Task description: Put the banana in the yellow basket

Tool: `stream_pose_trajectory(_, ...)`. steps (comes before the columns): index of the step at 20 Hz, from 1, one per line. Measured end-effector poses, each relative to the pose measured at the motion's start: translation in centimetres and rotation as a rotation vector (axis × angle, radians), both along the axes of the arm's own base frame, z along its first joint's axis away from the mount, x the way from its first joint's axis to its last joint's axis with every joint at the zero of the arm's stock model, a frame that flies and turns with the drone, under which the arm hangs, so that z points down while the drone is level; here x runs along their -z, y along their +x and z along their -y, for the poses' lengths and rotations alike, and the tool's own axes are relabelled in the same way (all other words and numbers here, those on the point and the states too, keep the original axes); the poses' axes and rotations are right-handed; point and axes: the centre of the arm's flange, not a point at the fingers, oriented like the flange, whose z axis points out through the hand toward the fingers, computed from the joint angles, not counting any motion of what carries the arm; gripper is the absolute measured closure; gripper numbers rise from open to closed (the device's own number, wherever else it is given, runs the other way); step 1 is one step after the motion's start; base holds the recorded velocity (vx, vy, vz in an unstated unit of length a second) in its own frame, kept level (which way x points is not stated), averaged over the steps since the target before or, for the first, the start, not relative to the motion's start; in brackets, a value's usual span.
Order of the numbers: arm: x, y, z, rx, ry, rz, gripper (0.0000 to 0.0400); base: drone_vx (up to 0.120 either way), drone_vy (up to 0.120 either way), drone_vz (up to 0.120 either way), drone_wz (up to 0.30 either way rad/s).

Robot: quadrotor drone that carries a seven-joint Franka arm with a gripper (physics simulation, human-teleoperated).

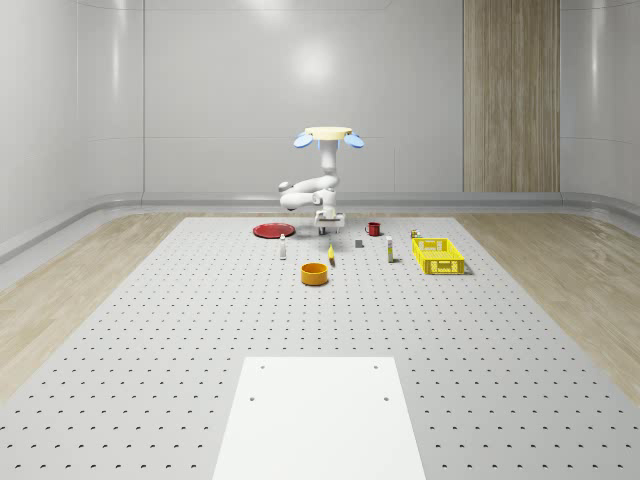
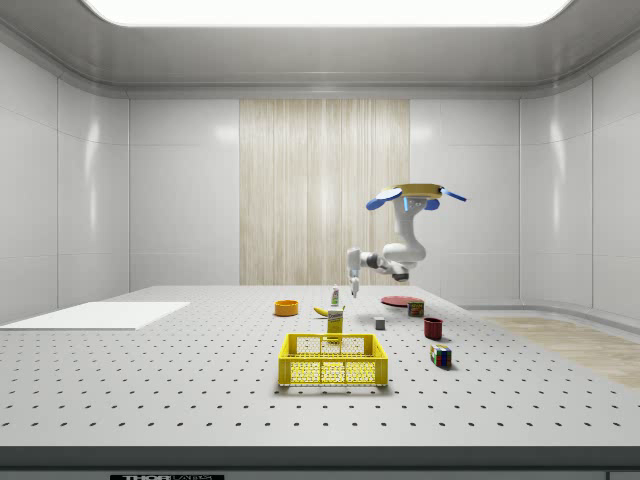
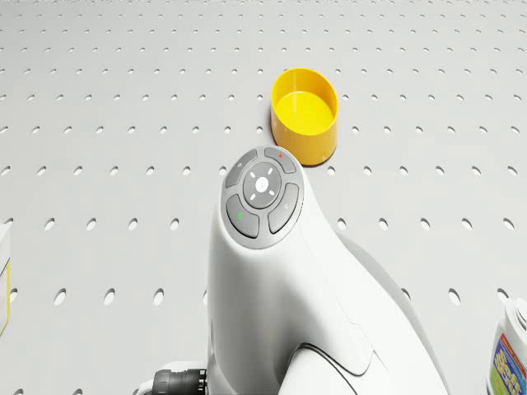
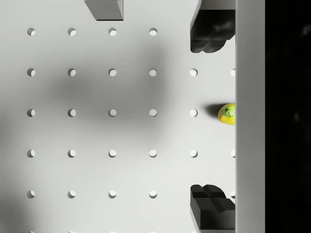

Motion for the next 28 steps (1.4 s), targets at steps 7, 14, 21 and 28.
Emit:
stream_pose_trajectory(7,0.0,0.0,0.0,0.0,0.0,0.0,0.0,0.12,0.0,-0.091,0.0)
stream_pose_trajectory(14,0.0,0.0,0.0,0.0,0.0,0.0,0.0,0.12,0.0,0.0,0.0)
stream_pose_trajectory(21,0.0,0.0,0.0,0.0,0.0,0.0,0.0,0.12,0.029,-0.023,0.0)
stream_pose_trajectory(28,-0.32,0.0,0.0,0.0,0.0,0.0,0.0,0.063,0.0,-0.063,0.0)
